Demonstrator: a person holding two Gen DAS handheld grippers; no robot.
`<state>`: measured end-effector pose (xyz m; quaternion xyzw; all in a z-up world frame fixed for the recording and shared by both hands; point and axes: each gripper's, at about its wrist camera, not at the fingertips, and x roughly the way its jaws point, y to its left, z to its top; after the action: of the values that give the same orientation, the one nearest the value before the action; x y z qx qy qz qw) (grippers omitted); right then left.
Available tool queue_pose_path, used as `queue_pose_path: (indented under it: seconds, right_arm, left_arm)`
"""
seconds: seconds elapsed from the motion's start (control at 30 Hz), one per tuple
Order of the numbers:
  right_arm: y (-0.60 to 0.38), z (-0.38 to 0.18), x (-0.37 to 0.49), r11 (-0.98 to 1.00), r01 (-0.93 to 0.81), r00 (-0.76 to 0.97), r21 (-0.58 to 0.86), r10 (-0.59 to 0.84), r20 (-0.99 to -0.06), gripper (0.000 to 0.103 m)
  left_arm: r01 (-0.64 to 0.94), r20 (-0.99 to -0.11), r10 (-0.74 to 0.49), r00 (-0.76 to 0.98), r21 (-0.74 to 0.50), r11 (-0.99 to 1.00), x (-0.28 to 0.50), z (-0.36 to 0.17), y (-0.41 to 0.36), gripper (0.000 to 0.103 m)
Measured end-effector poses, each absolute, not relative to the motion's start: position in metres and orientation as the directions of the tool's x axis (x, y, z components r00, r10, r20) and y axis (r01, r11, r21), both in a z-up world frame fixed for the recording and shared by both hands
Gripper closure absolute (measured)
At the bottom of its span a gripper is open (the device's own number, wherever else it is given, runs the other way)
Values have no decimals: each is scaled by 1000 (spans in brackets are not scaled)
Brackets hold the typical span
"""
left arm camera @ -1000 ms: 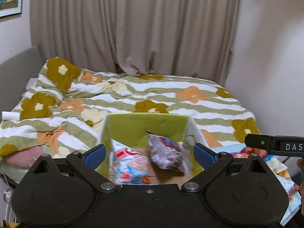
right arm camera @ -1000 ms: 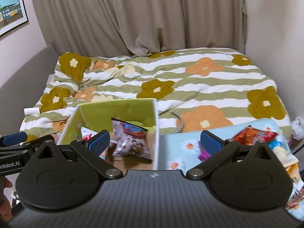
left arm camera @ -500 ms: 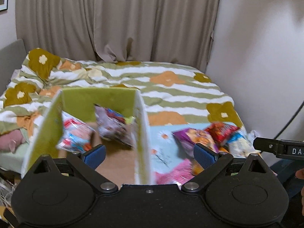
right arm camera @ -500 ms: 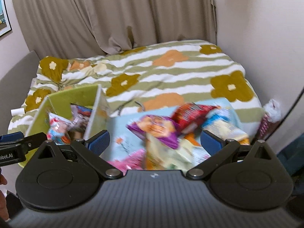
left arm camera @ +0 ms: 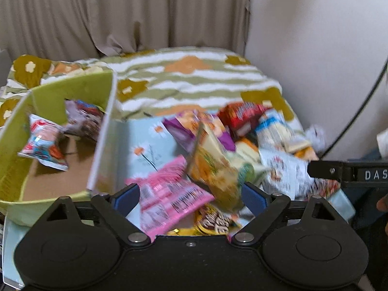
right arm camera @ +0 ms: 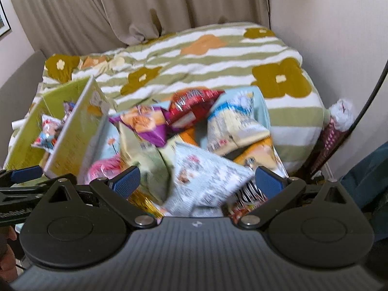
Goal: Organize snacks
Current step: 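Return both tools to the pile and grasp the Pillows bag with left tool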
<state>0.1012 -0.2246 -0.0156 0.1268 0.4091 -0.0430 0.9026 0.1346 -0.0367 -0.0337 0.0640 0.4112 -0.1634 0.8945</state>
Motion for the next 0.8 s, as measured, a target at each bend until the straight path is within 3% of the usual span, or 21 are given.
queue_pose_path:
  seconds: [0.33, 0.63, 0.8]
  right_arm:
    - [-231, -52, 102, 947, 225, 622, 229, 41, -782, 0]
    - [-223, -75, 108, 928, 299, 598, 221, -2, -801, 0]
    - [-215, -82, 114, 924, 323, 598, 205, -31, -801, 0]
  left_arm:
    - [482, -842, -236, 485, 33, 875, 143, -81, -68, 31]
    - [575, -876, -223, 427, 73, 815, 150, -111, -76, 35]
    - [610, -893, -207, 399, 90, 788, 155, -125, -75, 51]
